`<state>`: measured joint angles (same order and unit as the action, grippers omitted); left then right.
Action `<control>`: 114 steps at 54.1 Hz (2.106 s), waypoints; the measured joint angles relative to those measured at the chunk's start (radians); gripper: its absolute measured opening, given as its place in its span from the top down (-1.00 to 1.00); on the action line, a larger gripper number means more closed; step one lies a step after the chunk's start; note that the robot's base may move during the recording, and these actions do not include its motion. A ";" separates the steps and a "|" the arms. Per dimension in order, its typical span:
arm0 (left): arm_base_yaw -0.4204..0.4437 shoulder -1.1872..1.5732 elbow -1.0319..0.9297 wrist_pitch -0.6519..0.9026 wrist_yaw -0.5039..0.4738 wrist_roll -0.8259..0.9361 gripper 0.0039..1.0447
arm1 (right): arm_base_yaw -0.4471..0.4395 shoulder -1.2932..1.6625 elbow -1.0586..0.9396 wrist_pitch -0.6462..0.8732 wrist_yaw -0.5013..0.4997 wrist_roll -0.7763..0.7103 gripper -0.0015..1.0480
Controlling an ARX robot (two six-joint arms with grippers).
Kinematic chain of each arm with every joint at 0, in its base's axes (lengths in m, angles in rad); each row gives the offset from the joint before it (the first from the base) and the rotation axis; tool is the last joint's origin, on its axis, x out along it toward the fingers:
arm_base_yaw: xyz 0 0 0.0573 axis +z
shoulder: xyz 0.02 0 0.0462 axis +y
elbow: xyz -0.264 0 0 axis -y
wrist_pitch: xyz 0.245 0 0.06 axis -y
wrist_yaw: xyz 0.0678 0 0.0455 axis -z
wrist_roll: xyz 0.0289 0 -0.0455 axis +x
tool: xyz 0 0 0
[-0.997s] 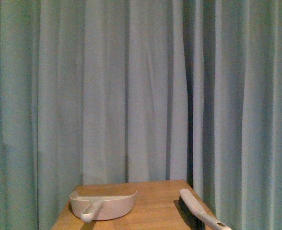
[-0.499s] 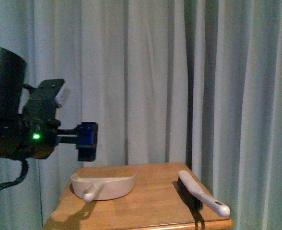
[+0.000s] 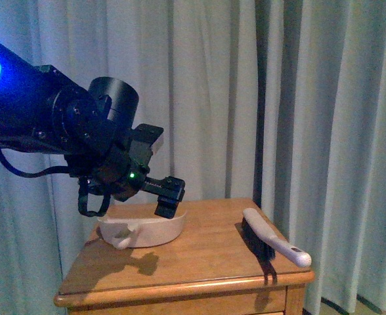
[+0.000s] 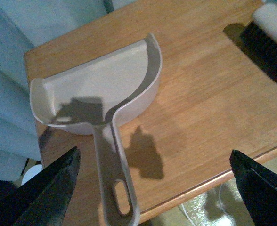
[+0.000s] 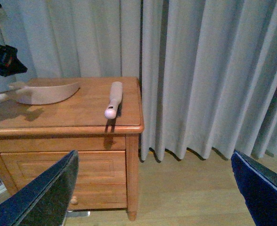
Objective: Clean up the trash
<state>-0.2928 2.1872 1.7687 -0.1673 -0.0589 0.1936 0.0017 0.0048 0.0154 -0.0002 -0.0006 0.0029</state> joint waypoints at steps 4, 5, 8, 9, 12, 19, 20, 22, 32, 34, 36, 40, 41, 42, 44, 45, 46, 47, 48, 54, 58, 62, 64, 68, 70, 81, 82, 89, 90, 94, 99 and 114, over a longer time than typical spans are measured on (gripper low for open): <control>0.000 0.048 0.064 -0.047 -0.007 0.001 -0.86 | 0.000 0.000 0.000 0.000 0.000 0.000 -0.86; 0.000 0.061 0.080 -0.056 -0.010 0.000 -0.86 | 0.000 0.000 0.000 0.000 0.000 0.000 -0.86; 0.001 0.092 0.119 -0.076 -0.014 -0.003 -0.86 | 0.000 0.000 0.000 0.000 0.000 0.000 -0.86; 0.002 0.103 0.135 -0.080 -0.014 -0.006 -0.86 | 0.000 0.000 0.000 0.000 0.000 0.000 -0.86; 0.002 0.129 0.173 -0.098 -0.014 -0.017 -0.86 | 0.000 0.000 0.000 0.000 0.000 0.000 -0.86; 0.002 0.192 0.272 -0.163 -0.031 -0.054 -0.86 | 0.000 0.000 0.000 0.000 0.000 0.000 -0.86; 0.002 0.205 0.288 -0.178 -0.039 -0.061 -0.86 | 0.000 0.000 0.000 0.000 0.000 0.000 -0.86; 0.003 0.213 0.298 -0.192 -0.047 -0.066 -0.86 | 0.000 0.000 0.000 0.000 0.000 0.000 -0.86; 0.010 0.256 0.316 -0.251 -0.092 -0.070 -0.86 | 0.000 0.000 0.000 0.000 0.000 0.000 -0.86; 0.012 0.263 0.317 -0.262 -0.092 -0.067 -0.86 | 0.000 0.000 0.000 0.000 0.000 0.000 -0.86; 0.014 0.268 0.317 -0.261 -0.097 -0.066 -0.86 | 0.000 0.000 0.000 0.000 0.000 0.000 -0.86; 0.018 0.275 0.318 -0.259 -0.108 -0.059 -0.86 | 0.000 0.000 0.000 0.000 0.000 0.000 -0.86; 0.018 0.276 0.318 -0.257 -0.110 -0.059 -0.86 | 0.000 0.000 0.000 0.000 0.000 0.000 -0.86; 0.019 0.277 0.319 -0.257 -0.110 -0.059 -0.86 | 0.000 0.000 0.000 0.000 0.000 0.000 -0.86; 0.020 0.282 0.330 -0.258 -0.113 -0.056 -0.86 | 0.000 0.000 0.000 0.000 0.000 0.000 -0.86; 0.021 0.283 0.332 -0.258 -0.114 -0.056 -0.86 | 0.000 0.000 0.000 0.000 0.000 0.000 -0.86; 0.021 0.285 0.337 -0.258 -0.115 -0.056 -0.86 | 0.000 0.000 0.000 0.000 0.000 0.000 -0.86; 0.022 0.286 0.341 -0.258 -0.115 -0.056 -0.86 | 0.000 0.000 0.000 0.000 0.000 0.000 -0.86; 0.022 0.287 0.344 -0.258 -0.115 -0.056 -0.86 | 0.000 0.000 0.000 0.000 0.000 0.000 -0.86; 0.022 0.303 0.378 -0.262 -0.114 -0.056 -0.86 | 0.000 0.000 0.000 0.000 0.000 0.000 -0.86; 0.022 0.320 0.403 -0.276 -0.114 -0.056 -0.86 | 0.000 0.000 0.000 0.000 0.000 0.000 -0.86; 0.022 0.338 0.421 -0.287 -0.114 -0.056 -0.86 | 0.000 0.000 0.000 0.000 0.000 0.000 -0.86; 0.022 0.350 0.429 -0.294 -0.114 -0.057 -0.86 | 0.000 0.000 0.000 0.000 0.000 0.000 -0.86; 0.022 0.364 0.436 -0.299 -0.114 -0.058 -0.86 | 0.000 0.000 0.000 0.000 0.000 0.000 -0.86; 0.022 0.372 0.444 -0.304 -0.118 -0.060 -0.86 | 0.000 0.000 0.000 0.000 0.000 0.000 -0.86; 0.028 0.388 0.460 -0.310 -0.142 -0.069 -0.59 | 0.000 0.000 0.000 0.000 0.000 0.000 -0.86; 0.029 0.388 0.460 -0.310 -0.144 -0.072 -0.52 | 0.000 0.000 0.000 0.000 0.000 0.000 -0.86; 0.037 0.388 0.460 -0.303 -0.152 -0.082 -0.11 | 0.000 0.000 0.000 0.000 0.000 0.000 -0.86; 0.038 0.388 0.460 -0.303 -0.152 -0.083 -0.04 | 0.000 0.000 0.000 0.000 0.000 0.000 -0.86; 0.041 0.388 0.460 -0.303 -0.151 -0.087 0.21 | 0.000 0.000 0.000 0.000 0.000 0.000 -0.86; 0.042 0.388 0.460 -0.302 -0.152 -0.091 0.45 | 0.000 0.000 0.000 0.000 0.000 0.000 -0.86; 0.044 0.331 0.304 -0.135 -0.147 -0.085 0.46 | 0.000 0.000 0.000 0.000 0.000 0.000 -0.86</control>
<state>-0.2489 2.5183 2.0724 -0.3023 -0.2062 0.1085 0.0017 0.0048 0.0154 -0.0002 -0.0010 0.0029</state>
